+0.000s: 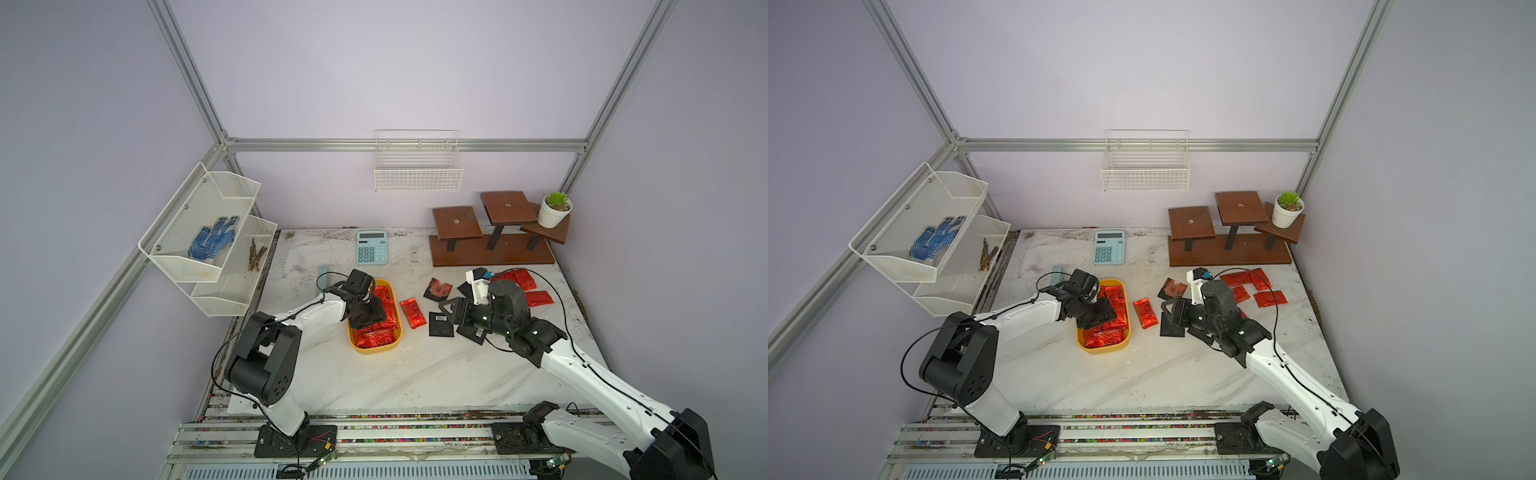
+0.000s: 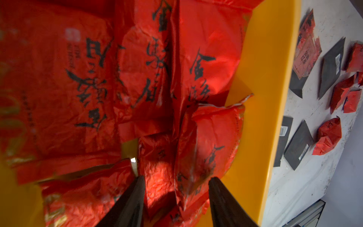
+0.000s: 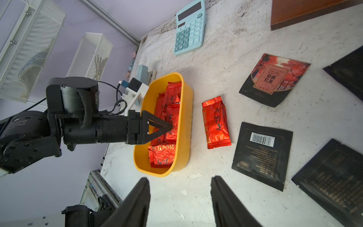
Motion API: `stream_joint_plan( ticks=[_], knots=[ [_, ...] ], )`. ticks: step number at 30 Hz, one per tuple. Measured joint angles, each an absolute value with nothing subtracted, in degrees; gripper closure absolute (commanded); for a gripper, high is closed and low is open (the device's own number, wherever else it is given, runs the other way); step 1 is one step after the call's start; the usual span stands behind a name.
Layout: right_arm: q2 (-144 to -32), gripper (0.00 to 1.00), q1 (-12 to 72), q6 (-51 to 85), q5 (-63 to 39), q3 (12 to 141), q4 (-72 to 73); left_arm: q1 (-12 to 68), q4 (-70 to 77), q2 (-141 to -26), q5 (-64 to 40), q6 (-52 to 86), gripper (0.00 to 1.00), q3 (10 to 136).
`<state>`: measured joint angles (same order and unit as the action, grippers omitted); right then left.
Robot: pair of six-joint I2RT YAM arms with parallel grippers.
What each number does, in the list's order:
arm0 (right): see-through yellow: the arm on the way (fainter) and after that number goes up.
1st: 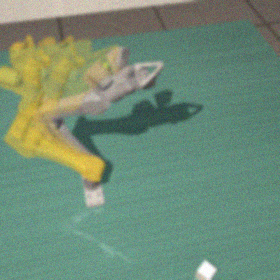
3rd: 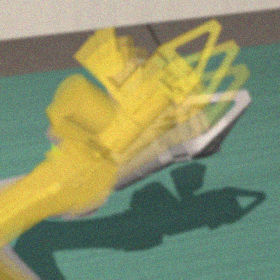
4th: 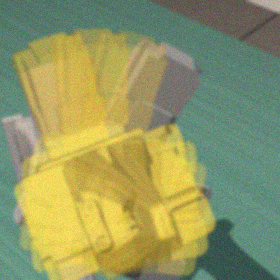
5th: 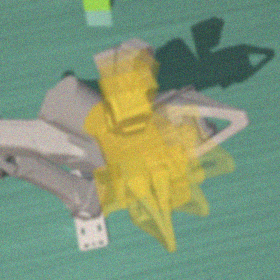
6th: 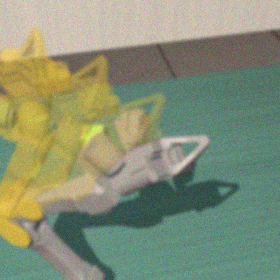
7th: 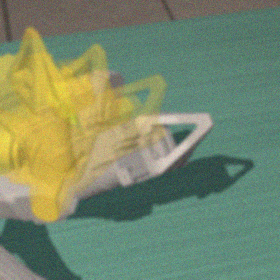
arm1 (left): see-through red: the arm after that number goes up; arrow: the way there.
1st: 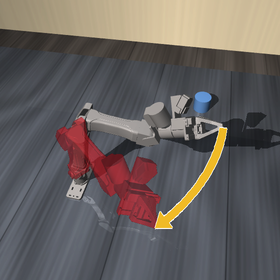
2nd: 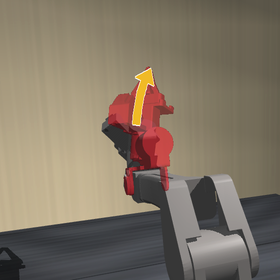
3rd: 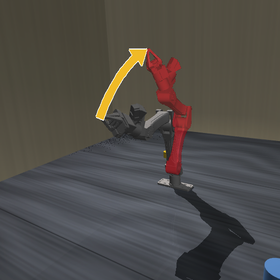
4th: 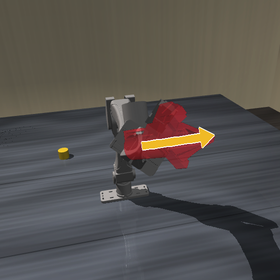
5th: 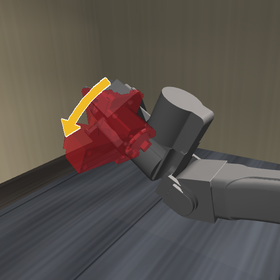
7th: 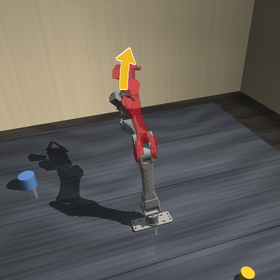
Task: Take the tea bags out of the storage box
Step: Pick up the tea bag from the storage box.
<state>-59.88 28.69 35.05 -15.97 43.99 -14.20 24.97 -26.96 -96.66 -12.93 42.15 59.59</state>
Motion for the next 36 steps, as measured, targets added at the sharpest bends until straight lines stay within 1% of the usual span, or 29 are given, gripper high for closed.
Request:
stream_joint_plan(
  ticks=[4,7,9,17,21,26,30,36],
  knots=[
    [-59.72,0.44,28.71,35.07,-15.94,43.59,-14.33,25.17,-26.11,-98.10,-13.06,42.19,0.52,60.36],
    [-59.72,0.44,28.75,35.07,-15.97,43.07,-14.50,25.32,-25.08,-98.70,-13.34,42.24,0.62,60.77],
    [-59.72,0.44,28.75,35.07,-15.97,42.83,-14.63,25.39,-24.43,-98.74,-13.72,42.35,0.72,60.77],
    [-59.72,0.44,28.77,35.07,-15.94,42.78,-14.68,25.63,-22.70,-98.67,-14.68,42.54,0.93,60.75],
    [-59.72,0.45,28.77,35.11,-15.94,42.46,-14.66,25.63,-22.37,-97.71,-14.74,42.46,0.98,60.16],
    [-59.37,0.44,28.77,35.05,-15.92,42.44,-14.87,25.63,-24.75,-95.00,-14.13,42.39,0.98,60.05],
    [-57.93,0.44,28.77,34.63,-15.00,42.48,-15.81,25.63,-28.32,-89.80,-12.80,42.17,0.98,60.05],
    [-53.25,0.41,28.77,33.12,-11.53,44.29,-19.59,25.80,-33.01,-82.59,-12.19,41.30,0.99,60.49]
  ],
)
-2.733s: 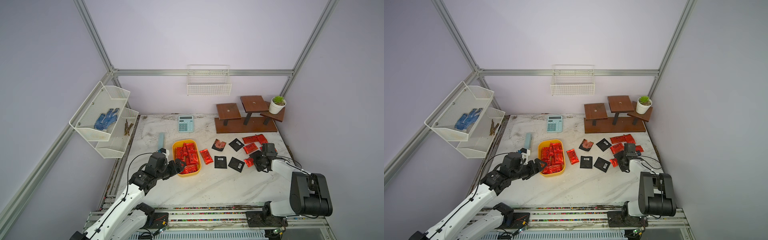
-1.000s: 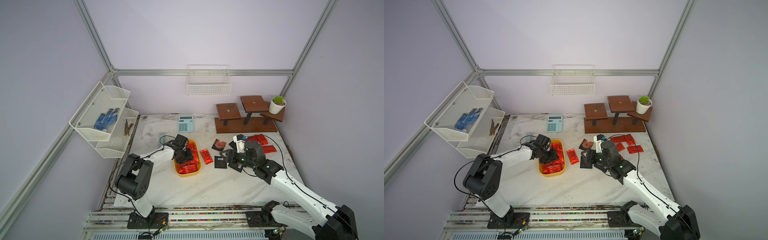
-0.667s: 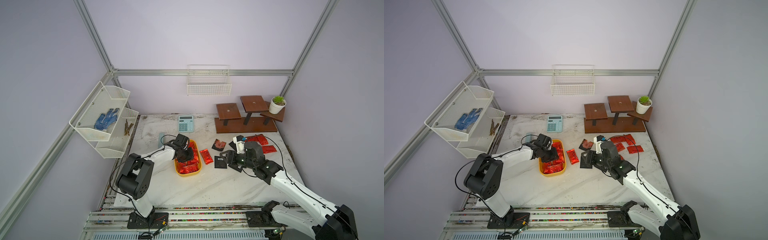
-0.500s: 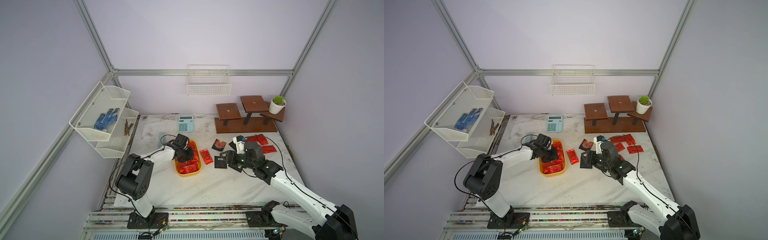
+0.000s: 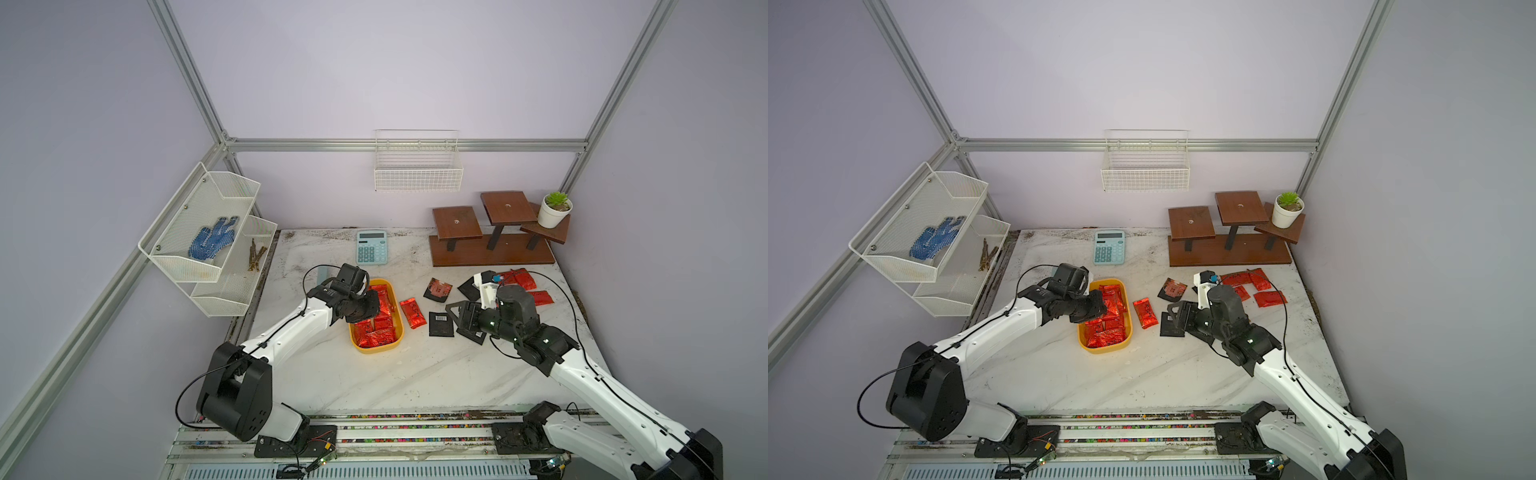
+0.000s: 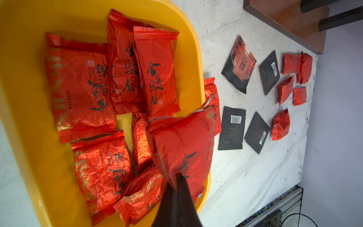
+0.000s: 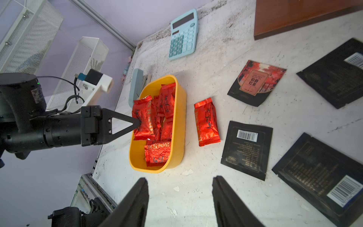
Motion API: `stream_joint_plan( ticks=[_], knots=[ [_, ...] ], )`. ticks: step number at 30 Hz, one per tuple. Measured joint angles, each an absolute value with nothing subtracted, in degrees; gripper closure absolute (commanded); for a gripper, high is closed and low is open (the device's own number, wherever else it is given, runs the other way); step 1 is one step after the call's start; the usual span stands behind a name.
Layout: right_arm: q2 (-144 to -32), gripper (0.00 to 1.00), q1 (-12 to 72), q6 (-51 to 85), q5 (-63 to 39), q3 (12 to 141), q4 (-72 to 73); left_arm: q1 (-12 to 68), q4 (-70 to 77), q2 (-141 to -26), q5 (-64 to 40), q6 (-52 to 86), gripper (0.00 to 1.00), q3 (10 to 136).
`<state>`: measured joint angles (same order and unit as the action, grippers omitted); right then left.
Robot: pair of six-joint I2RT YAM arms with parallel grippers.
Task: Take the tea bags out of the storage box
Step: Pick up the tea bag from the storage box, then place the tea bag at the center of the board.
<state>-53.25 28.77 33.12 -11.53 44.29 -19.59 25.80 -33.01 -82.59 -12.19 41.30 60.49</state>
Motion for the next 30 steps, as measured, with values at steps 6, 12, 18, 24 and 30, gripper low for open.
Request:
stream_joint_plan(
  ticks=[6,12,18,24,30],
  knots=[
    [-49.25,0.40,28.53,30.76,-7.70,51.44,-25.04,28.53,-36.27,-83.79,-13.45,41.10,0.99,65.93],
    [-46.04,0.38,28.27,30.06,-6.63,55.44,-28.67,29.93,-37.78,-95.00,-15.75,39.13,0.99,81.93],
    [-44.60,0.38,28.21,29.91,-6.46,55.68,-31.51,29.91,-40.75,-112.88,-16.51,35.90,1.00,99.92],
    [-43.86,0.38,28.01,30.85,-7.29,52.69,-31.44,29.93,-43.53,-129.14,-16.45,35.27,1.00,112.77],
    [-43.48,0.39,28.01,32.34,-8.67,47.94,-31.40,29.93,-46.44,-137.58,-14.94,35.24,1.00,121.16]
  ],
)
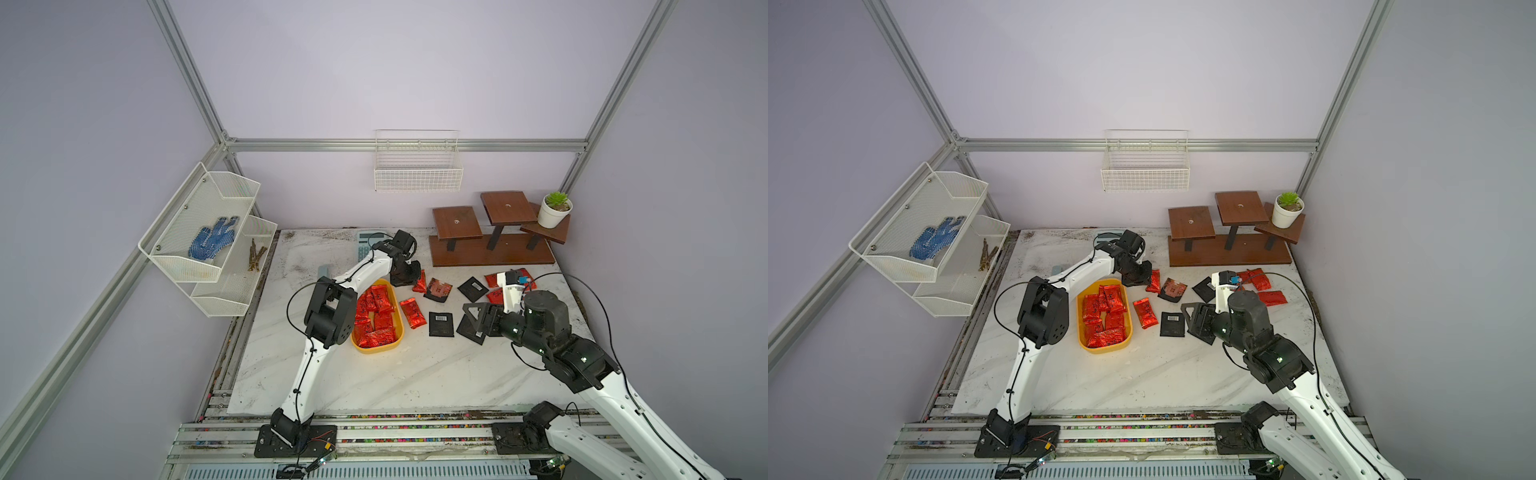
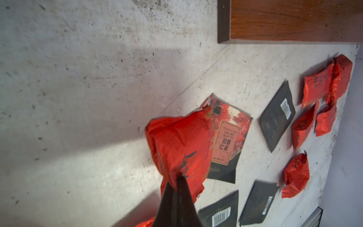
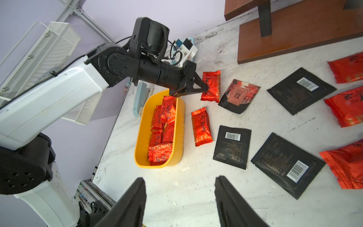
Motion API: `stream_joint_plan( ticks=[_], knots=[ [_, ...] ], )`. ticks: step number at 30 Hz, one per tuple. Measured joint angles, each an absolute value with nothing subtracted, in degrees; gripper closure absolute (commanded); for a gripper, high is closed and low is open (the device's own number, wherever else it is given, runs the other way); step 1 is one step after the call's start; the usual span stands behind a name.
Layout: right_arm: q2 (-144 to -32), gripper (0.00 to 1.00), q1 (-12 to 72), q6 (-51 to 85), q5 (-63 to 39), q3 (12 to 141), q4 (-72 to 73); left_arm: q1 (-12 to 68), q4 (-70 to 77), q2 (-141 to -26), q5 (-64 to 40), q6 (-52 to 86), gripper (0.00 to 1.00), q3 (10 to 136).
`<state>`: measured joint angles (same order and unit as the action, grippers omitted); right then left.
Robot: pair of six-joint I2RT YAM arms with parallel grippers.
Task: Take the tea bags out of the storage box
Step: Place the tea bag at the center of the board.
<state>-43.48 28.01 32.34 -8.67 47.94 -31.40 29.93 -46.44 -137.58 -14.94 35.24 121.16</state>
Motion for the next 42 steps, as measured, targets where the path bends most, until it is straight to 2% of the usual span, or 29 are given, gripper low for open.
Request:
stream_joint_plan(
  ticks=[3,5,7,9,12,14,22,29,37,42],
  knots=[
    [-42.92,0.39,28.01,32.62,-8.82,47.03,-31.40,29.91,-46.87,-138.91,-14.06,35.11,0.98,123.07],
    [-42.57,0.39,28.01,32.77,-8.88,46.92,-31.38,29.91,-47.20,-139.22,-13.56,35.00,0.94,123.50],
    [-42.24,0.39,28.01,32.86,-8.91,46.92,-31.35,29.91,-47.44,-139.39,-13.10,34.68,0.84,123.66],
    [-42.09,0.38,28.01,32.97,-8.91,46.92,-31.33,29.91,-47.81,-139.41,-12.56,34.39,0.67,123.66],
    [-42.15,0.38,28.01,32.95,-8.91,46.89,-31.33,29.89,-47.92,-139.41,-11.84,34.13,0.50,123.66],
    [-42.28,0.37,28.01,32.95,-8.93,46.92,-31.33,29.87,-48.01,-139.39,-11.44,33.54,0.44,123.66],
    [-45.65,0.42,28.01,32.53,-9.76,47.79,-31.33,29.65,-48.69,-134.74,-10.09,32.88,0.40,122.02],
    [-53.93,0.48,28.64,32.29,-11.99,52.27,-29.95,29.32,-47.94,-117.05,-8.49,31.62,0.38,114.98],
    [-66.30,0.48,34.37,31.68,-12.03,58.61,-27.70,22.06,-43.70,-94.39,-8.75,32.69,0.36,92.84],
    [-76.93,0.44,39.77,29.26,-10.55,65.58,-27.59,14.96,-42.44,-84.79,-9.28,34.85,0.35,75.48]
  ],
)
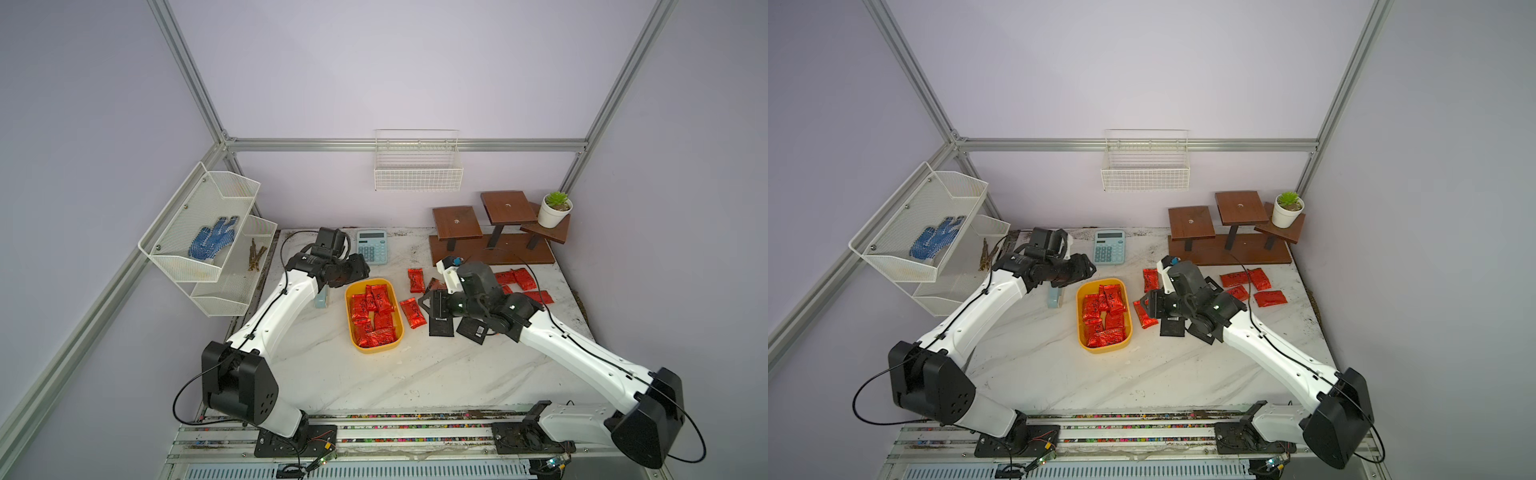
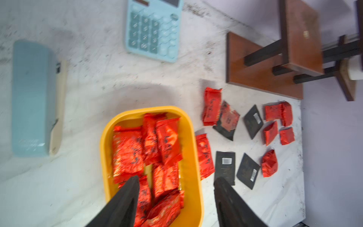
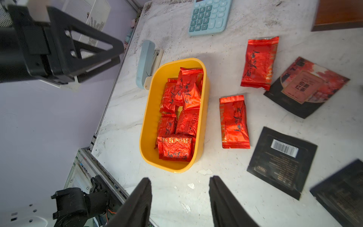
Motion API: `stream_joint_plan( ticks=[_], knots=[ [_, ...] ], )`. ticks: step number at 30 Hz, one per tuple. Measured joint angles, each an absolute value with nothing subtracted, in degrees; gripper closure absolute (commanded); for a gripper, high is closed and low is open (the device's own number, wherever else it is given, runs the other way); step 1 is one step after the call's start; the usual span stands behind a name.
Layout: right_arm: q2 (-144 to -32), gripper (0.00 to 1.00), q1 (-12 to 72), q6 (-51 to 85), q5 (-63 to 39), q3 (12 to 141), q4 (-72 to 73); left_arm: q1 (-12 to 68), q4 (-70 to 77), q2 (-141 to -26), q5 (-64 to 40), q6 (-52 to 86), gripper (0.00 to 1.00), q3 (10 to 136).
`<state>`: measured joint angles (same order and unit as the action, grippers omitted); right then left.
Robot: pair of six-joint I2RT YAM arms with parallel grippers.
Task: Take the tea bags out of the storage box
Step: Place the tea bag at the center of the board, then pick up the tea bag from the storage box.
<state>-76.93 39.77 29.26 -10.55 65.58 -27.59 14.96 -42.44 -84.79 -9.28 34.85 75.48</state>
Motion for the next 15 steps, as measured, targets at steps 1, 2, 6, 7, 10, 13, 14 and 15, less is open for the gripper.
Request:
stream_joint_plan(
  ticks=[1,2,6,7,10,13,14,15],
  knots=[
    [-78.67,0.43,40.56,28.75,-10.07,66.83,-27.64,13.96,-42.37,-83.20,-9.63,35.24,0.35,72.62],
    [-80.64,0.43,41.50,28.18,-9.67,68.29,-27.66,12.88,-42.35,-81.30,-10.07,35.59,0.35,69.58],
    [-88.68,0.44,44.88,26.48,-6.76,75.05,-28.32,10.09,-42.41,-74.02,-11.22,36.88,0.34,61.39],
    [-90.76,0.44,45.56,26.13,-5.91,77.01,-28.53,9.80,-42.28,-72.60,-11.40,37.08,0.34,60.16],
    [-97.93,0.44,47.62,24.91,-2.57,84.16,-30.22,9.32,-41.58,-67.92,-11.86,38.15,0.33,56.45],
    [-105.41,0.44,49.17,23.64,1.13,91.83,-32.45,8.86,-41.15,-63.22,-11.77,39.44,0.29,52.66],
    [-107.74,0.43,49.45,23.24,2.17,94.24,-33.30,8.64,-41.21,-61.32,-11.73,39.83,0.29,51.22],
    [-109.93,0.43,49.74,22.94,3.14,96.47,-34.20,8.51,-41.23,-59.42,-11.62,40.18,0.28,49.78]
  ],
)
